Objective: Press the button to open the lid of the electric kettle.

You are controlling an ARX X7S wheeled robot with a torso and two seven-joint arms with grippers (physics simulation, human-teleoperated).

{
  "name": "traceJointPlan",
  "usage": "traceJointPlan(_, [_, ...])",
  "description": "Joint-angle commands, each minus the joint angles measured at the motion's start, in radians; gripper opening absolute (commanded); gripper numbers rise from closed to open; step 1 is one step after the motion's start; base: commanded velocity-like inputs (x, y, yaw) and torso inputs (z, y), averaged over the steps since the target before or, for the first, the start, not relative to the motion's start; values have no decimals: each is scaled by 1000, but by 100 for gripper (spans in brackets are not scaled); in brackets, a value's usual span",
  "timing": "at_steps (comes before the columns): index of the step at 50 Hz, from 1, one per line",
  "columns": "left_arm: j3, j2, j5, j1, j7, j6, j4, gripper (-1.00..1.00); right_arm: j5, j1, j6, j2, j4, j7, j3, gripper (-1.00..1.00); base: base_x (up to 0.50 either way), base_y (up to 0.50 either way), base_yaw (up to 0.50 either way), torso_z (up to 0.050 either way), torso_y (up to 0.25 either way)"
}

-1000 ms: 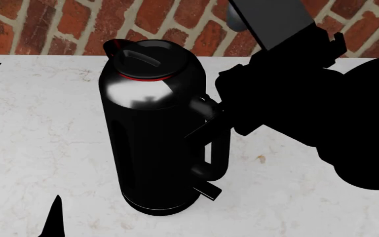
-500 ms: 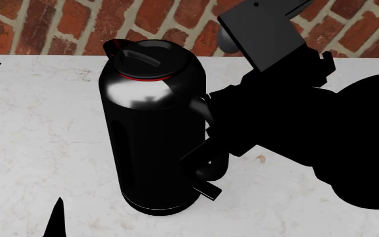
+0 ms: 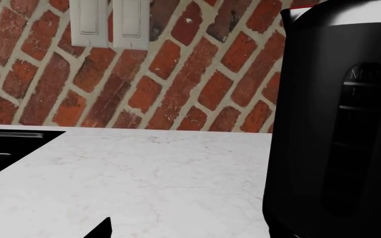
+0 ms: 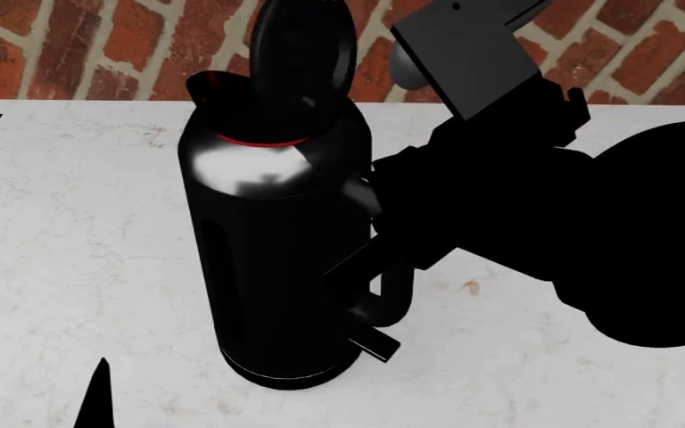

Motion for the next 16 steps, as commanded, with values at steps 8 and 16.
traceJointPlan(8, [-15, 17, 27, -3, 13, 39, -23, 100, -75, -83, -2, -66, 16, -47, -22, -100, 7, 4, 8, 0, 0])
traceJointPlan(16, [-13, 15, 25, -5, 7, 32, -15, 100, -63, -74, 0, -58, 7, -41, -19, -100, 6, 3, 7, 0, 0])
